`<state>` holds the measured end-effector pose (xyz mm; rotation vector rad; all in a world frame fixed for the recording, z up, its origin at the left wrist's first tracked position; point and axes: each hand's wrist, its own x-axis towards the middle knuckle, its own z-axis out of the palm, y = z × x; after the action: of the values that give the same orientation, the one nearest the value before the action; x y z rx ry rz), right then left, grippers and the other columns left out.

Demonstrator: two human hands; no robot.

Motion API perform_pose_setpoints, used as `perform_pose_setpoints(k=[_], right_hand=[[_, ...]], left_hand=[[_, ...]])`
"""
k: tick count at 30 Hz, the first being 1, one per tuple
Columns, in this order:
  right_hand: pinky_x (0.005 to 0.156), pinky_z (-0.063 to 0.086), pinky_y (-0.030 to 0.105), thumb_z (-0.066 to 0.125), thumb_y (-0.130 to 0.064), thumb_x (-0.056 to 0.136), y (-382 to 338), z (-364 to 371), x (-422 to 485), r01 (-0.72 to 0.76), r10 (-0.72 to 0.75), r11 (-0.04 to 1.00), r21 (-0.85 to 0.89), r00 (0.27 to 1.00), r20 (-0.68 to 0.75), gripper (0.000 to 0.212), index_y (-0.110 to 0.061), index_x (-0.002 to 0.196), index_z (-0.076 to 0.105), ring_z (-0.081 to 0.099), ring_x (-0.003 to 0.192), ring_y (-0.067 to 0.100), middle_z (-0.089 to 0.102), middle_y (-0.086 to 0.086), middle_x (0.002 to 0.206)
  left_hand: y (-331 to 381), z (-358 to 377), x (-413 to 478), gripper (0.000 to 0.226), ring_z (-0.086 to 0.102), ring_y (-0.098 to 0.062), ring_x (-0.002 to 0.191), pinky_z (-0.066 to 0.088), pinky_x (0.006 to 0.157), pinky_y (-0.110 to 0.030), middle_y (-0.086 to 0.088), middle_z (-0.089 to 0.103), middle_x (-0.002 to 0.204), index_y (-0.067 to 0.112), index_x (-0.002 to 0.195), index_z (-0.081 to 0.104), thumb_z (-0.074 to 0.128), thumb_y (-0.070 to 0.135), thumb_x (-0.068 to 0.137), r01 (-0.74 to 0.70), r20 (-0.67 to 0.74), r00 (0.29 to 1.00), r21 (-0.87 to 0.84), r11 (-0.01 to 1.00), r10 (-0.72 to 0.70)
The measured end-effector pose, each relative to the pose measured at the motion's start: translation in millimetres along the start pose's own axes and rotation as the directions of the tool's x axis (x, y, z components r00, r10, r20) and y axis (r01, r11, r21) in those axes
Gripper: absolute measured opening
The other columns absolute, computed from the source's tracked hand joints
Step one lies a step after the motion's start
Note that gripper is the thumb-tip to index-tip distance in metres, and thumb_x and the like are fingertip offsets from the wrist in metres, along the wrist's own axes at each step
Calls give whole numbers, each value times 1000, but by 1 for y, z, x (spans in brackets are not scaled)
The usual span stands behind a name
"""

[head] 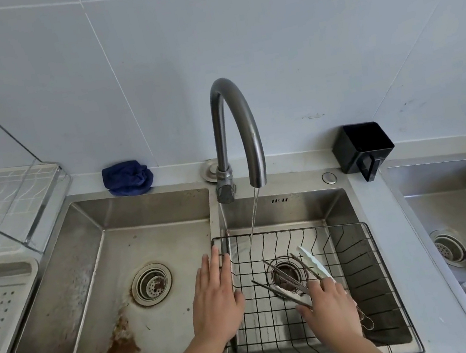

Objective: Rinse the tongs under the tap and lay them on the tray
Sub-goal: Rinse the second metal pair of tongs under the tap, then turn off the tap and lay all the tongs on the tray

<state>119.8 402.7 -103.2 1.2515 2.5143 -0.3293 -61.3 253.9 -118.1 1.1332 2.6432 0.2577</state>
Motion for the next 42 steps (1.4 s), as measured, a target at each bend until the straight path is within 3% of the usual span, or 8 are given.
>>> perform_pose_setpoints(k=[8,13,18,22,26,33,37,42], right_hand=[[91,47,31,63,-47,96,-14,-42,26,135,-98,940,313,987,-129,44,-25,135,61,51,119,18,63,-7,120],[74,49,30,63,-40,99,-64,-116,72,280,-166,828,486,950,-264,29,-21,120,69,63,89,12,65,-13,92],[58,55,35,56,-52,99,-116,-150,114,273,-215,809,520,962,-170,38,-17,88,65,66,63,18,69,-2,71],[50,43,25,57,-58,96,-139,-143,138,201,-232,804,560,973,-18,32,-28,87,63,62,60,11,73,-3,82],[70,54,39,58,-47,98,-146,-140,150,258,-267,751,608,961,-78,40,-25,64,56,62,64,20,63,-5,64],[75,59,45,61,-44,97,-145,-143,162,305,-298,777,550,949,-106,43,-28,59,50,67,74,30,66,6,75],[62,48,29,61,-57,90,-147,-148,168,221,-214,779,587,973,-81,38,-31,64,52,69,71,23,69,-3,75],[61,36,29,59,-61,91,-148,-147,168,192,-192,794,577,979,-62,39,-29,71,52,73,82,22,75,-1,84]], left_hand=[[-1,1,-1,77,-8,-28,156,8,128,-44,-5,-16,169,19,162,10,47,35,96,-1,-13,1000,-26,1000,1],[-2,4,-1,77,-10,-28,156,6,128,-44,-3,-19,169,22,162,9,46,35,96,6,-18,1000,-22,1000,-7],[-3,4,-1,77,1,-31,157,13,127,-47,-2,-15,170,25,161,14,51,31,93,18,-14,1000,-33,999,-18],[-3,5,-1,77,8,-32,157,19,126,-48,-2,-13,171,25,160,17,51,31,91,23,-6,1000,-34,999,-23],[-4,4,-2,78,13,-35,155,23,124,-51,-5,-5,171,23,159,21,55,30,89,8,-17,1000,-22,1000,-8],[-3,4,-1,78,10,-33,156,22,125,-50,-4,-10,171,23,158,20,54,31,88,14,-8,1000,-12,1000,-14],[-4,5,-2,79,9,-32,156,22,125,-50,-4,-12,171,23,159,20,55,31,89,13,-16,1000,-8,1000,-13],[-3,4,-1,77,7,-30,157,22,125,-49,-4,-12,171,22,159,21,54,29,89,14,-9,1000,-18,1000,-14]])
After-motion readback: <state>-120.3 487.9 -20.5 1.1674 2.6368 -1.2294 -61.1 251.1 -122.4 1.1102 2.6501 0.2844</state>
